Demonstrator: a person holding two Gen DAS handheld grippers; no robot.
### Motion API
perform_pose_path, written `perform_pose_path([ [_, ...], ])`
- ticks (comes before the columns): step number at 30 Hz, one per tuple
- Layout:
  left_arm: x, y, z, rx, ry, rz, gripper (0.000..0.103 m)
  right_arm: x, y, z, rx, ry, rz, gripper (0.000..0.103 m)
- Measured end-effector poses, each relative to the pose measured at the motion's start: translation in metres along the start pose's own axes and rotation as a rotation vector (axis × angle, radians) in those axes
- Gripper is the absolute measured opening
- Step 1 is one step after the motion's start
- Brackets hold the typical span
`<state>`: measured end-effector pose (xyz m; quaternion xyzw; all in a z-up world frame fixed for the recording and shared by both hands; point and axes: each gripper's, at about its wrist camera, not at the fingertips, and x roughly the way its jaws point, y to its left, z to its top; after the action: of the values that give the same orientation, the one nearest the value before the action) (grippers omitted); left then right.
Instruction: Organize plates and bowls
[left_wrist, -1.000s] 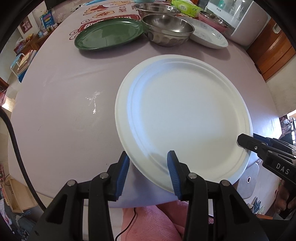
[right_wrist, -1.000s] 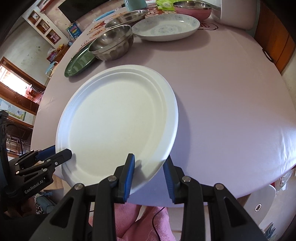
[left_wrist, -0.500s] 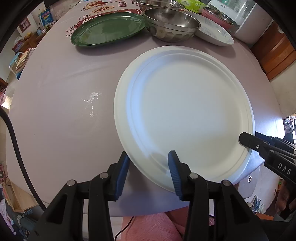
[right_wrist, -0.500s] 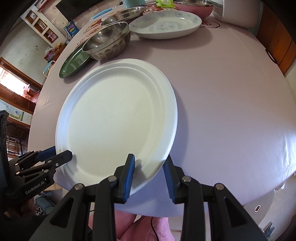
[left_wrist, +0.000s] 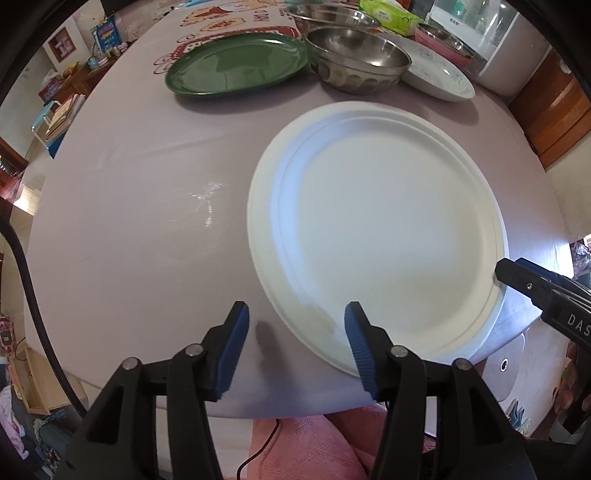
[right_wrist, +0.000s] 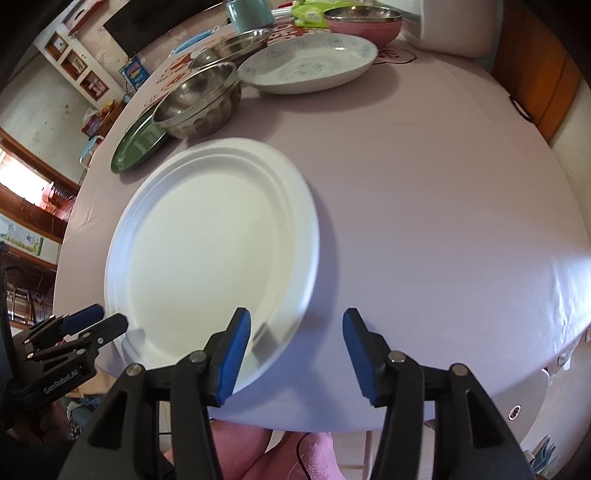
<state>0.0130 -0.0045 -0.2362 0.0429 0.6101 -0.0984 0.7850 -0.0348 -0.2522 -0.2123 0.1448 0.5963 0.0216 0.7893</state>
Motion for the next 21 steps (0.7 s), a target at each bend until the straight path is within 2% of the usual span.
perform_pose_path([
  [5, -0.02, 0.002, -0.007, -0.021, -0.032, 0.02, 0.058, -0.012, -0.003, -0.003, 0.003, -0.052, -0.004, 0.052],
  [11, -0.054, 0.002, -0.007, -0.038, -0.108, 0.026, 0.064, -0.029, -0.001, -0.006, 0.0, -0.125, -0.001, 0.052],
  [21, -0.106, 0.009, 0.003, 0.0, -0.204, -0.017, 0.068, -0.048, 0.009, -0.007, 0.026, -0.207, 0.002, 0.052],
])
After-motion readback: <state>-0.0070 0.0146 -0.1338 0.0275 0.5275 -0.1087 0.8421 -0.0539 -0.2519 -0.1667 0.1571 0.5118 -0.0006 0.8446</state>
